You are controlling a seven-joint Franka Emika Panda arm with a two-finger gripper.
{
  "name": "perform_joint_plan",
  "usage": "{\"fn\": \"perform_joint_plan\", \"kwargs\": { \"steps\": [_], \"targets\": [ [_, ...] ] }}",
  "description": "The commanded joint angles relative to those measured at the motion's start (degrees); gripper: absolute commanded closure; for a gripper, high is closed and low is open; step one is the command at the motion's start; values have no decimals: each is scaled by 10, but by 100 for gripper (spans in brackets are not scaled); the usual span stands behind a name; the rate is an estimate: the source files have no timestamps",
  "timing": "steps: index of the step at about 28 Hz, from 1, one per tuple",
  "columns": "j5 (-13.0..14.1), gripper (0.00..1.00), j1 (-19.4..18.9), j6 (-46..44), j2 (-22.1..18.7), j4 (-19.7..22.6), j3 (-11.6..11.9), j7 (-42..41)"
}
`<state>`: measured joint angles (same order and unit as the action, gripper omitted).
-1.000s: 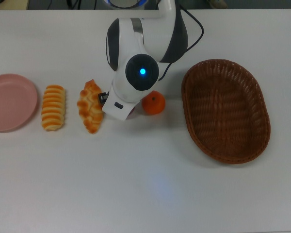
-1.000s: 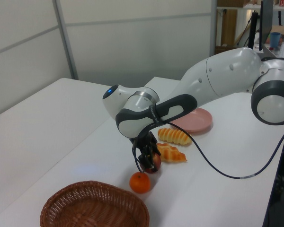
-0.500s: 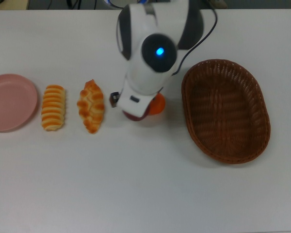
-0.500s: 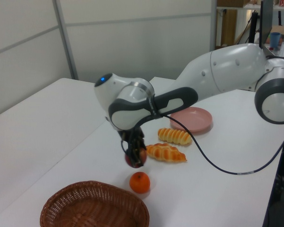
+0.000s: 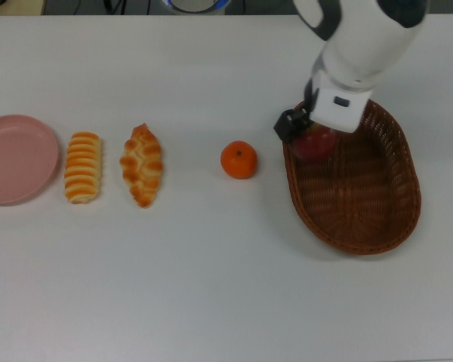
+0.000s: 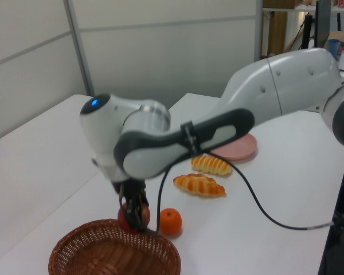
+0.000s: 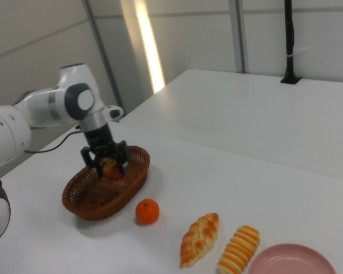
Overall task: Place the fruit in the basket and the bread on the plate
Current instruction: 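Carry the red apple over the wicker basket and release it, then move the gripper to the croissant bread and grasp it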
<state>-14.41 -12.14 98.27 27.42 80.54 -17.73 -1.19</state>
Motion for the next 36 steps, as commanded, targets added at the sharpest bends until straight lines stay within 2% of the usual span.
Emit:
{"fn": "perform_joint_plan", "kwargs": {
  "steps": [1, 2, 3, 5, 8, 15, 18, 22, 23, 27, 28, 29, 33, 36],
  "targets": [
    [-34, 74, -26, 8, 23, 14, 3, 31],
    [-40, 66, -28, 8, 25, 14, 3, 32],
    [-45, 49, -30, 8, 26, 15, 3, 32],
    [-53, 0, -31, 8, 31, 17, 3, 33],
    [-60, 0, -32, 8, 30, 19, 3, 31],
    [-50, 0, -28, 5, 19, 12, 3, 35],
    [-48, 0, -18, 3, 2, 11, 6, 34],
    [-33, 0, 22, 0, -14, 11, 6, 32],
    [-29, 0, 46, -4, -18, 12, 8, 28],
    [-31, 0, 97, -31, -20, 13, 9, 13],
    [-33, 0, 125, -35, -19, 14, 9, -2],
    [-34, 0, 136, -36, -19, 15, 9, -8],
    [-43, 0, 179, -36, -14, 18, 18, -30],
    [-57, 0, 182, -34, -9, 30, 33, -43]
  ]
}}
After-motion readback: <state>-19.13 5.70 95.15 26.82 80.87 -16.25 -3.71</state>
